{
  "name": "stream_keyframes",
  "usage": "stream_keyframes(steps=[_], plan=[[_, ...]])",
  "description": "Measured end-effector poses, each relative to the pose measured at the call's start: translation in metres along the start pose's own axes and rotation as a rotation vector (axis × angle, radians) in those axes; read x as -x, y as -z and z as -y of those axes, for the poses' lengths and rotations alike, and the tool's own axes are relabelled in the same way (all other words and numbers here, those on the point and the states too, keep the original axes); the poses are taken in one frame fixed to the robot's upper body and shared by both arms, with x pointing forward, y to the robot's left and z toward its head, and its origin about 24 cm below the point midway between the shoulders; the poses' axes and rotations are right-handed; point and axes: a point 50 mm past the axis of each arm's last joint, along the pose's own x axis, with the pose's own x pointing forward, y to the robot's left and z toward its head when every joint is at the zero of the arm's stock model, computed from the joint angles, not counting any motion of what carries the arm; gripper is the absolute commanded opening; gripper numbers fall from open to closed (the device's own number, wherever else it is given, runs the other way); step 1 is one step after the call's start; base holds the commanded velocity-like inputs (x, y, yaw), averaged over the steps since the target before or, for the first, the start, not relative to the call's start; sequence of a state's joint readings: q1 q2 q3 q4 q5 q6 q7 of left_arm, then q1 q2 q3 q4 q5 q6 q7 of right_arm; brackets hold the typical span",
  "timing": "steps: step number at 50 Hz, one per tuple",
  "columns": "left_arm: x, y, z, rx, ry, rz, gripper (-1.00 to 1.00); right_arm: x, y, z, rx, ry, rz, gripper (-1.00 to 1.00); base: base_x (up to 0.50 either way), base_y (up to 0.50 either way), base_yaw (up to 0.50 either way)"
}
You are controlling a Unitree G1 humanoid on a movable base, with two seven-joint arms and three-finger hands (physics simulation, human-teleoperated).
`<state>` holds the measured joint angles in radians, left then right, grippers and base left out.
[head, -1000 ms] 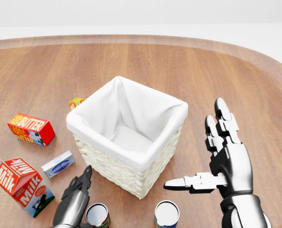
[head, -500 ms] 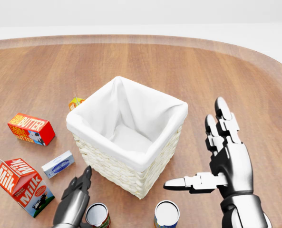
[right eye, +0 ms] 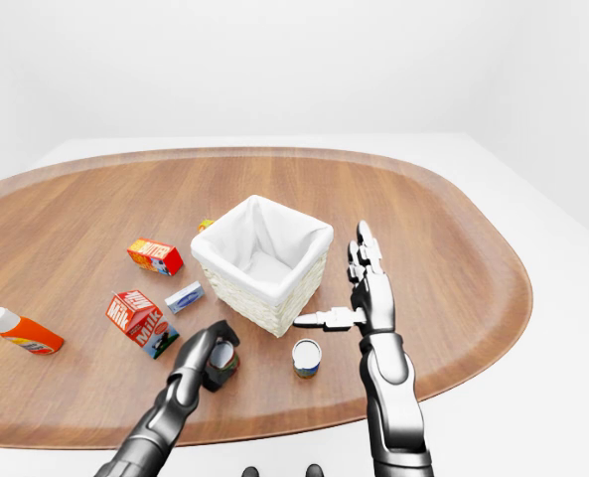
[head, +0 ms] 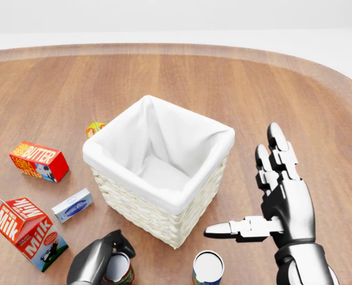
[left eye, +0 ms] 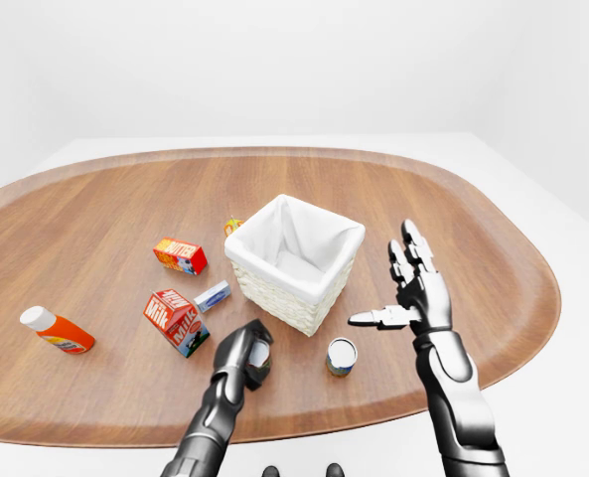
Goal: Pick up the tomato sauce, and put it in the basket.
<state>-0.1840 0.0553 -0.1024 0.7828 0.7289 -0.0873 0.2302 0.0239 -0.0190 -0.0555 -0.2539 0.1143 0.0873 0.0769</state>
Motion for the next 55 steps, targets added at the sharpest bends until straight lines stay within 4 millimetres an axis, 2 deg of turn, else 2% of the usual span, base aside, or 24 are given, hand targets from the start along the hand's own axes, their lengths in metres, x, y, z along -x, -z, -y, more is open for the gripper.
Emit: stream_keyframes(steps=[14,32,55], plan=[[0.001,-0.001,-0.001,0.003,0.011,0.009,-1.0,0.0,0.001,0.0,-0.001,0.001,-0.004,1.0,0.0,0.0,0.0],[0.003,-0.009,-0.014,0.021,0.001,0.059,-1.0,-0.002,-0.003,0.002,-0.008,0.014,0.014,1.0,0.0,0.0,0.0],[0.017,-0.036,-0.039,0.083,-0.032,0.205,-1.0,-0.002,-0.004,0.004,-0.01,0.022,0.017,1.0,0.0,0.0,0.0]])
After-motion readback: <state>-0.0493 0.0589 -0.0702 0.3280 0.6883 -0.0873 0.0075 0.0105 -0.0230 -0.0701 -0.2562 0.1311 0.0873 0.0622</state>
